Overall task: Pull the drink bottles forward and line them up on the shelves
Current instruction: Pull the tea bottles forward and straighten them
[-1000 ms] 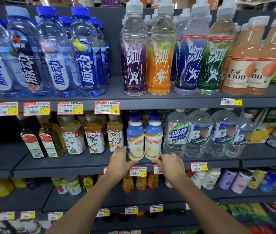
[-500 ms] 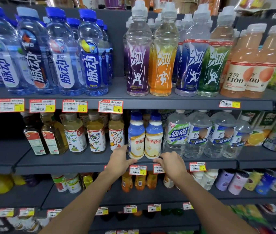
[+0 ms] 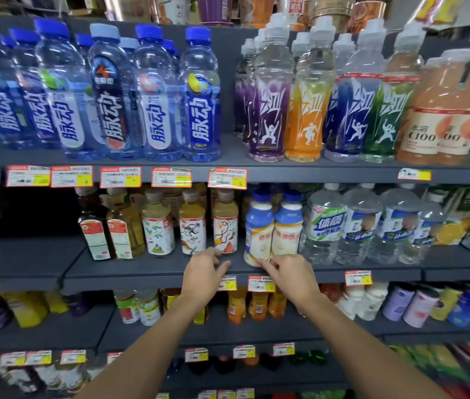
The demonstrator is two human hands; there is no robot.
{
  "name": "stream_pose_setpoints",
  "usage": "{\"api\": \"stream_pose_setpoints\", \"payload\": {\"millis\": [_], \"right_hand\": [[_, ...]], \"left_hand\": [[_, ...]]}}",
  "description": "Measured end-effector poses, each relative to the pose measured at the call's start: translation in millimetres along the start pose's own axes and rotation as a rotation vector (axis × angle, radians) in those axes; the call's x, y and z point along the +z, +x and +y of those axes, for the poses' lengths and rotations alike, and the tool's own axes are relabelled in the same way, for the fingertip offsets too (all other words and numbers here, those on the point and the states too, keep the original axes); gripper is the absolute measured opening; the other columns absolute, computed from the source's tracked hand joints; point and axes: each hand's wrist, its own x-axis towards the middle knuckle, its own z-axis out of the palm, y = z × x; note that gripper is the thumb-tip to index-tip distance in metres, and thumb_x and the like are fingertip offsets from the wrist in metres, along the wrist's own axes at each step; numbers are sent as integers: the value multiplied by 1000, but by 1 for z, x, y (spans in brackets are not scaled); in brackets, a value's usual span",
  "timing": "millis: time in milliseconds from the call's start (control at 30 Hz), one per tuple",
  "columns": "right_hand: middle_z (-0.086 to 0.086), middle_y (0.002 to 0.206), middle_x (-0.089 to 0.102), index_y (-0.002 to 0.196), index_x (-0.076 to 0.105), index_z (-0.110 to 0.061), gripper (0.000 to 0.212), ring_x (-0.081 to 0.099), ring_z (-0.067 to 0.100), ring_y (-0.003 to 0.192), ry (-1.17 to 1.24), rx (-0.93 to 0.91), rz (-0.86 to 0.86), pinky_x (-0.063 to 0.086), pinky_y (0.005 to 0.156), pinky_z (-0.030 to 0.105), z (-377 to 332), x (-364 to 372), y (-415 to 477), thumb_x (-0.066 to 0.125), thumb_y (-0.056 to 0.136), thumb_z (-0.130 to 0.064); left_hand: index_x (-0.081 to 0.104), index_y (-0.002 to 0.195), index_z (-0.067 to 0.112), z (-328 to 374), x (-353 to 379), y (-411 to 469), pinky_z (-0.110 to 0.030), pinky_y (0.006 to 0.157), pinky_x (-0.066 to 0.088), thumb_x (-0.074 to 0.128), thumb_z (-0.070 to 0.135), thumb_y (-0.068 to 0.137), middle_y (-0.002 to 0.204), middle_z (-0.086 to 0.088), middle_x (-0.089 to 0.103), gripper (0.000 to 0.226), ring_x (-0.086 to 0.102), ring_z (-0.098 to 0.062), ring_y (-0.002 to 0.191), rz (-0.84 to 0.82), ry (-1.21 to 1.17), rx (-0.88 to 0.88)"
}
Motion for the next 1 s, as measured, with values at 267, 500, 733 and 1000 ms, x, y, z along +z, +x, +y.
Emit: {"api": "stream_pose_setpoints", "payload": {"millis": [267,500,733,1000], "right_hand": [[10,91,73,111,68,-13,52,69,28,89,155,132,26,53,74,36,-75,39,5,49,98,-59],[13,93,70,100,62,-6,54,69,30,89,308,380,31,55,71,35,-110,56,24,59,93,-59],[12,100,72,106,63,-7,54,70,28,93,300,471,18,56,74,34,-123,61,44,64,90,-58],[11,96,72,104,57,-7,52,71,27,89,220,489,77,56,71,35,-130,68,44,64,91,-56]], "left_hand": [[55,132,13,-26,-27,-2,-40,84,54,65,41,93,109,-4,67,49,60,-23,109,215,52,-157],[56,118,10,-31,-20,16,-41,77,54,60,62,88,105,-8,69,60,64,-27,101,215,203,-268],[52,112,9,-27,-11,30,-39,71,51,57,74,82,102,-10,69,72,66,-30,98,246,219,-321],[49,105,9,-29,-4,37,-37,65,48,56,68,86,95,-10,71,62,70,-31,86,238,250,-330]]}}
